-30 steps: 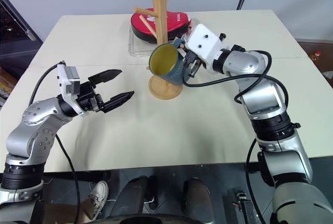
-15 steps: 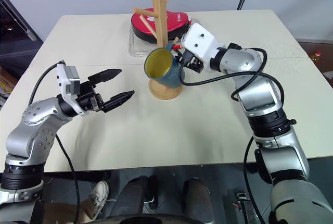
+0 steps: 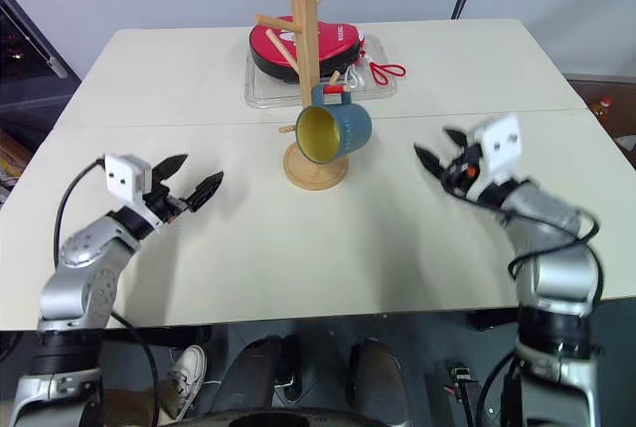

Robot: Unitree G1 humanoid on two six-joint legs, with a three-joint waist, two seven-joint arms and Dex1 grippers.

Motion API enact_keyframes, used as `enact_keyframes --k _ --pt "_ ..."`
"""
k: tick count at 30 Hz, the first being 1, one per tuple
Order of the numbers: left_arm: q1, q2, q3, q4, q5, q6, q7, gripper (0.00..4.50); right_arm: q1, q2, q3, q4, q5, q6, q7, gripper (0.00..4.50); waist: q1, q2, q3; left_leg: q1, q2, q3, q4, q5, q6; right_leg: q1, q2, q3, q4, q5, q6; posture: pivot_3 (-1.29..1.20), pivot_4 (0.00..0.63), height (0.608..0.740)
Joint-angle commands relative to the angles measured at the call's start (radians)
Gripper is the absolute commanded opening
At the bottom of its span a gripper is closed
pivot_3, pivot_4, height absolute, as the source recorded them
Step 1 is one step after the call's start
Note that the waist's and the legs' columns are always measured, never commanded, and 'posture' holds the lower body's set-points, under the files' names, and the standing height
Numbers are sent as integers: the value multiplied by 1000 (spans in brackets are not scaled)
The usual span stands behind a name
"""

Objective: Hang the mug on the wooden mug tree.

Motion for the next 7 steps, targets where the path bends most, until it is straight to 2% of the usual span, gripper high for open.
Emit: enact_keyframes --k 1,7 --pt "23 -15 39 -15 25 -45 53 4500 -6 30 -16 17 37 -108 -8 3058 1 0 0 0 0 0 0 0 0 0 0 0 0 0 0 0 150 740" --pt "73 -17 49 -48 16 -35 69 4500 -18 33 13 87 46 -162 7 3058 2 0 0 0 0 0 1 0 0 0 0 0 0 0 0 0 150 740"
